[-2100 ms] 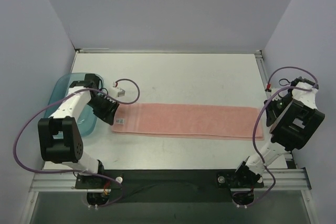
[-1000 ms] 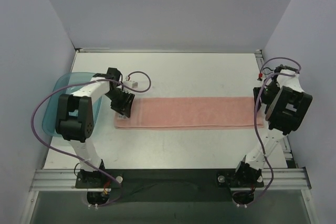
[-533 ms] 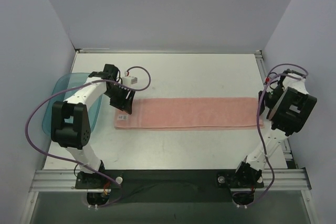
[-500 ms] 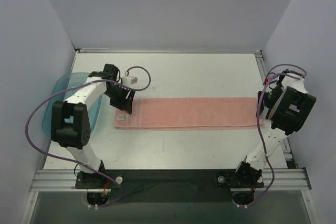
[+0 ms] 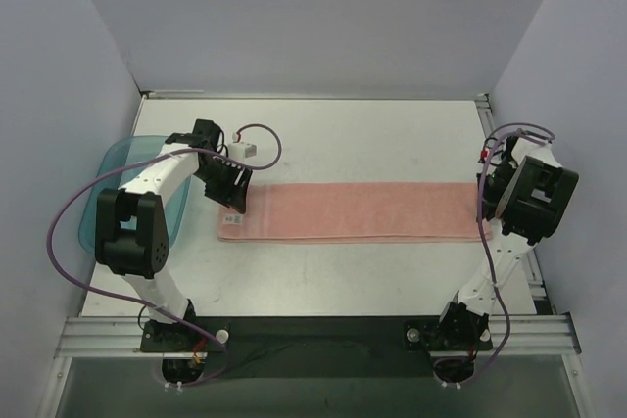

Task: Roll the towels
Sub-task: Fold the towel

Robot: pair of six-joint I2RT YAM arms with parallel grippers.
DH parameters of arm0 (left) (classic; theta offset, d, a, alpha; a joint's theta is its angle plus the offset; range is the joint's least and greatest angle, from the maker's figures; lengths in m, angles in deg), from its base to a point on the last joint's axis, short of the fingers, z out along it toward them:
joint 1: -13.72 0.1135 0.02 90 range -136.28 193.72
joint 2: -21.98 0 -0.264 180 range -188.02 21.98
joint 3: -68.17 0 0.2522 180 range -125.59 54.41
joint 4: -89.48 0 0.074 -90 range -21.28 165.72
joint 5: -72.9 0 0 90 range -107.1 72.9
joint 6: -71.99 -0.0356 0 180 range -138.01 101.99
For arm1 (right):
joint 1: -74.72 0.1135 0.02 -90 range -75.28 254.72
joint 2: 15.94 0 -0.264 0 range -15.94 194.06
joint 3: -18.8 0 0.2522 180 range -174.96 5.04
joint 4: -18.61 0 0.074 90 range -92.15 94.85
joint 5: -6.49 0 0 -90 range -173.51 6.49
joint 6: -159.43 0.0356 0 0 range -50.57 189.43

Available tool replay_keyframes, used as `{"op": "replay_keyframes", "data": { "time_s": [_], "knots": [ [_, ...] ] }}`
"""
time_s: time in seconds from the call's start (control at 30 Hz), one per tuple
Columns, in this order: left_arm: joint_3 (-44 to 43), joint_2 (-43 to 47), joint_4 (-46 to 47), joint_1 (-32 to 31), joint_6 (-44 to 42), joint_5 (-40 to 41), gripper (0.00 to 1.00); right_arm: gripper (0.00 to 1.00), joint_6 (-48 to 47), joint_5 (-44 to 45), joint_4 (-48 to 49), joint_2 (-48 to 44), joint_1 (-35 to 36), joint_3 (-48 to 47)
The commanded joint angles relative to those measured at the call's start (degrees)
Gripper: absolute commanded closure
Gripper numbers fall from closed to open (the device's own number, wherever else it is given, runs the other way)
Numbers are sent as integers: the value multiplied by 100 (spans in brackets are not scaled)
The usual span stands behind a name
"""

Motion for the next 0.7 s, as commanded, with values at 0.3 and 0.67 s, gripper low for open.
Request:
{"op": "replay_keyframes", "data": {
  "time_s": [0.3, 0.67],
  "knots": [
    [-54, 535, -42, 0, 63, -221, 35, 100, -724, 90, -722, -750, -342, -649],
    [158, 368, 142, 18, 335, -678, 25, 100, -664, -999, -1435, -1734, 632, -493]
  ]
}}
